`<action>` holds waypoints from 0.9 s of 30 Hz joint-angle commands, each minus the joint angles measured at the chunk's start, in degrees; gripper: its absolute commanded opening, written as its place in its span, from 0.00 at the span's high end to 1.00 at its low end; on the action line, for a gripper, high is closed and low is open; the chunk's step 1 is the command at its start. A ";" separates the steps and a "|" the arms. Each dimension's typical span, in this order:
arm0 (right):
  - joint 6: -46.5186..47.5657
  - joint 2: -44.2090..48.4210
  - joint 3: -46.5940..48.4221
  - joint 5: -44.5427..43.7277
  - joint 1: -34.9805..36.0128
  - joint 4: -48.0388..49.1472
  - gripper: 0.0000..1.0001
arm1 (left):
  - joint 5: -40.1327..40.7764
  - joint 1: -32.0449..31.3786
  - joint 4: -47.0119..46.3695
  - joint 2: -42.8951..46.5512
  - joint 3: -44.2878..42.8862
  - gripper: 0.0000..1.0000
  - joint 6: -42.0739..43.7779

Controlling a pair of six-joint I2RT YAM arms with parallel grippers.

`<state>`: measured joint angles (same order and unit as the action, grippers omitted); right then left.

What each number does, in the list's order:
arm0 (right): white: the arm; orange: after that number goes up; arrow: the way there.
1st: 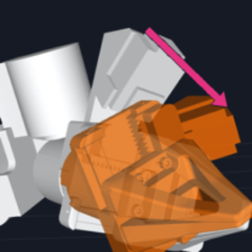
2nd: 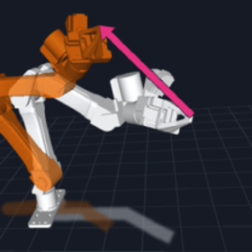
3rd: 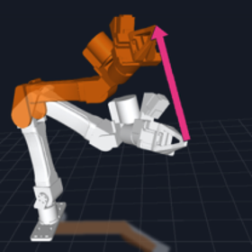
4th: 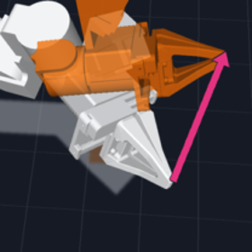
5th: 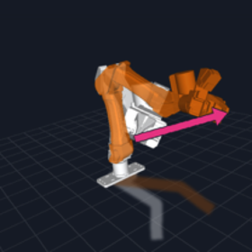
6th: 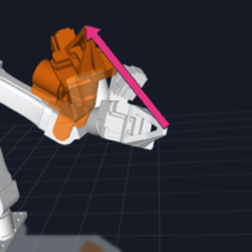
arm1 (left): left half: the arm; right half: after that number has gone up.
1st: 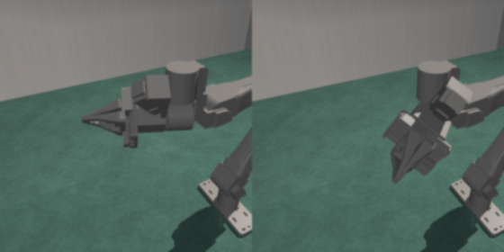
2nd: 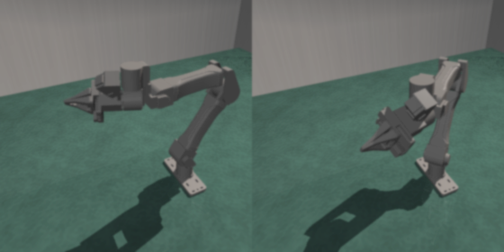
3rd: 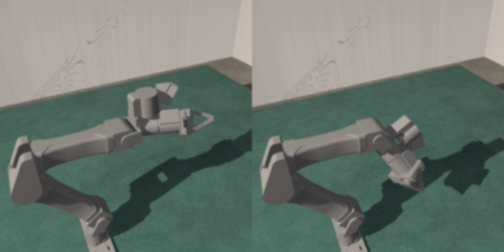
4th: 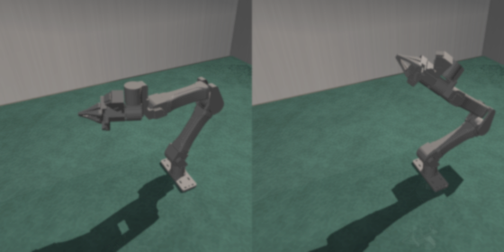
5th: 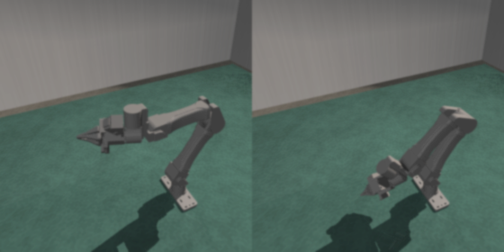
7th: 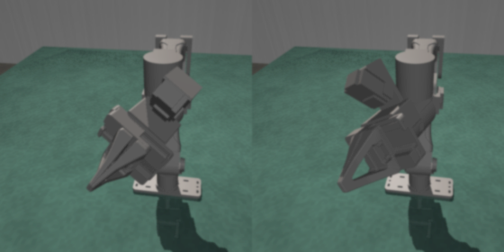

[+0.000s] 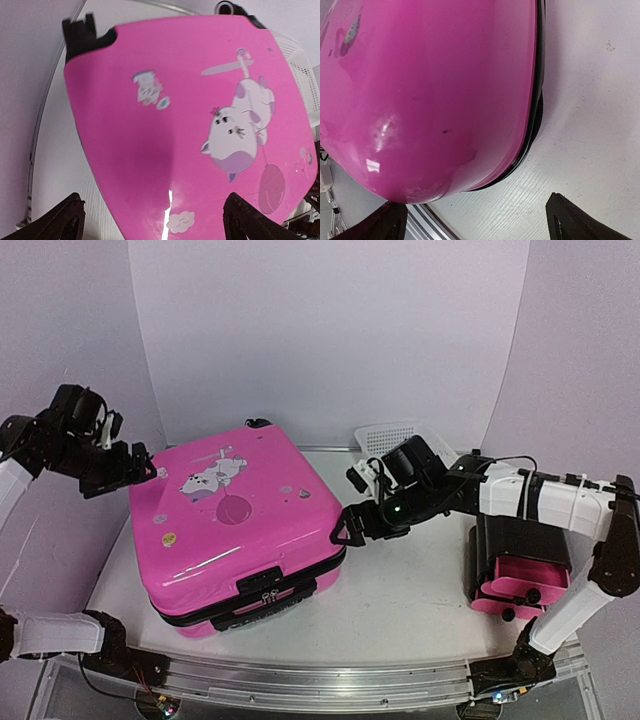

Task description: Open, take out, and arrange the luggage

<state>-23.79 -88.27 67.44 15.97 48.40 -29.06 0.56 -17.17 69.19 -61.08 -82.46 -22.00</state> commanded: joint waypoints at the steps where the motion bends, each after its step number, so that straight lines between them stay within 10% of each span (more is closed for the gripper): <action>1: -4.01 0.82 7.15 -0.57 -1.08 6.12 0.02 | 4.26 0.09 1.07 4.18 7.98 0.04 -11.27; 15: -12.19 -9.18 15.32 3.68 -2.49 7.62 0.02 | 1.81 -0.01 -11.84 -0.25 15.76 0.05 -11.32; 27: -13.82 -16.67 21.69 2.80 5.00 11.28 0.02 | 2.76 0.19 -22.65 -21.26 5.56 0.06 -3.34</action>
<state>-36.73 -101.56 84.77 16.27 48.69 -23.68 7.90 -15.92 58.33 -71.96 -73.08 -30.44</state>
